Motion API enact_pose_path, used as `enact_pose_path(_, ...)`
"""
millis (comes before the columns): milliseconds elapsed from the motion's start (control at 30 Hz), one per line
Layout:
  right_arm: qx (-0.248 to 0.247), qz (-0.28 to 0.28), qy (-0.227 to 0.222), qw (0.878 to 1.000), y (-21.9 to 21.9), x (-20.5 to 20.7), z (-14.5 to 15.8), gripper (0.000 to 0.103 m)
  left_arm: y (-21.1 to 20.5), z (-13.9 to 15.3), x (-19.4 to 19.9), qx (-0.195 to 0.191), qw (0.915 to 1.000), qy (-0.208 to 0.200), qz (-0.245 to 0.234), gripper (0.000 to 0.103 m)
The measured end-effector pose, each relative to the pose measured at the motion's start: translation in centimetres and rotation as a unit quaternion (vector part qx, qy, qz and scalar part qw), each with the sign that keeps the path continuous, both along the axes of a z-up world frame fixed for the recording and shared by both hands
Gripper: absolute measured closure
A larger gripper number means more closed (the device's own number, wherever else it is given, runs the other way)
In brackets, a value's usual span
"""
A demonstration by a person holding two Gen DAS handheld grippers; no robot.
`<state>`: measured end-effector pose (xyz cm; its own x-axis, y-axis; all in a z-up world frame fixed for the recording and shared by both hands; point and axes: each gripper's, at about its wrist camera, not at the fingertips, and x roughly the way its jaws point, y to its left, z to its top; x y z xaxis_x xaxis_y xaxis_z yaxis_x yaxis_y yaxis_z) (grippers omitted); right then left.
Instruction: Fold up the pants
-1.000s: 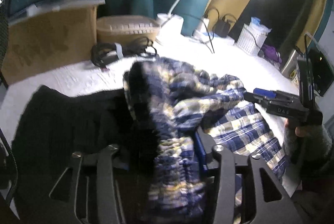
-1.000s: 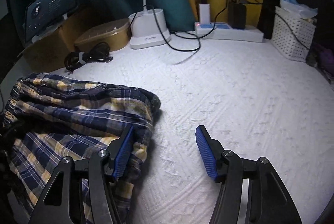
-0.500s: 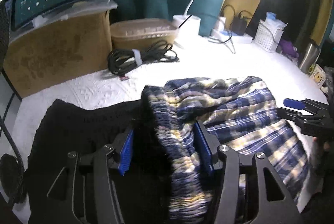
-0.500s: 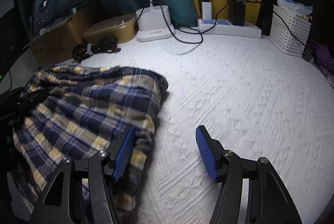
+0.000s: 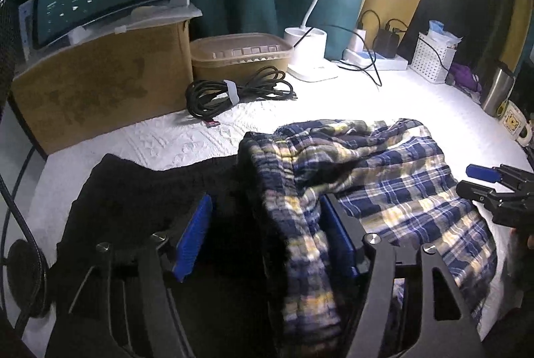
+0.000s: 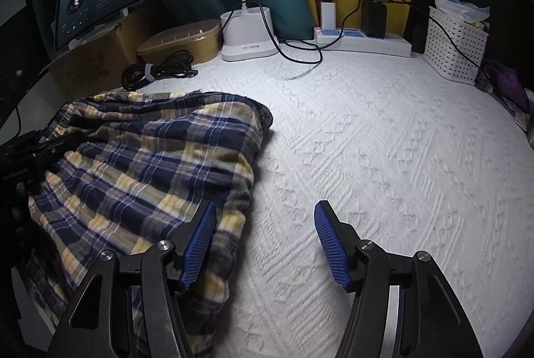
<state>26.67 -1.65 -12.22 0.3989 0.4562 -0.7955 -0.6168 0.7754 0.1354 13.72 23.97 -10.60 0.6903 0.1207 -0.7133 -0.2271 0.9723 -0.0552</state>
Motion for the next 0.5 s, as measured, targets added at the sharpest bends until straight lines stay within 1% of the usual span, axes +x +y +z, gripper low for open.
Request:
enact_pose_path(100, 0.009, 0.002, 0.001, 1.000, -0.3, -1.0, 0.3, 0.040, -0.2, 0.4, -1.5, -0.009, 0.9999, -0.010, 0.006, 0.035)
enact_pose_path(233, 0.008, 0.010, -0.002, 1.000, -0.3, -2.7, 0.4, 0.040, -0.9, 0.7, -2.9, -0.017, 0.9997, -0.020, -0.005, 0.035)
enact_pose_path(400, 0.001, 0.016, -0.001, 1.000, -0.3, -4.4, -0.3, 0.040, -2.2, 0.1, -4.1, -0.022, 0.9995, -0.011, -0.017, 0.035)
enact_pose_path(500, -0.003, 0.015, -0.003, 1.000, -0.5, -5.1, -0.6, 0.040, -2.8, -0.6, -4.3, -0.015, 0.9996, -0.001, -0.022, 0.035)
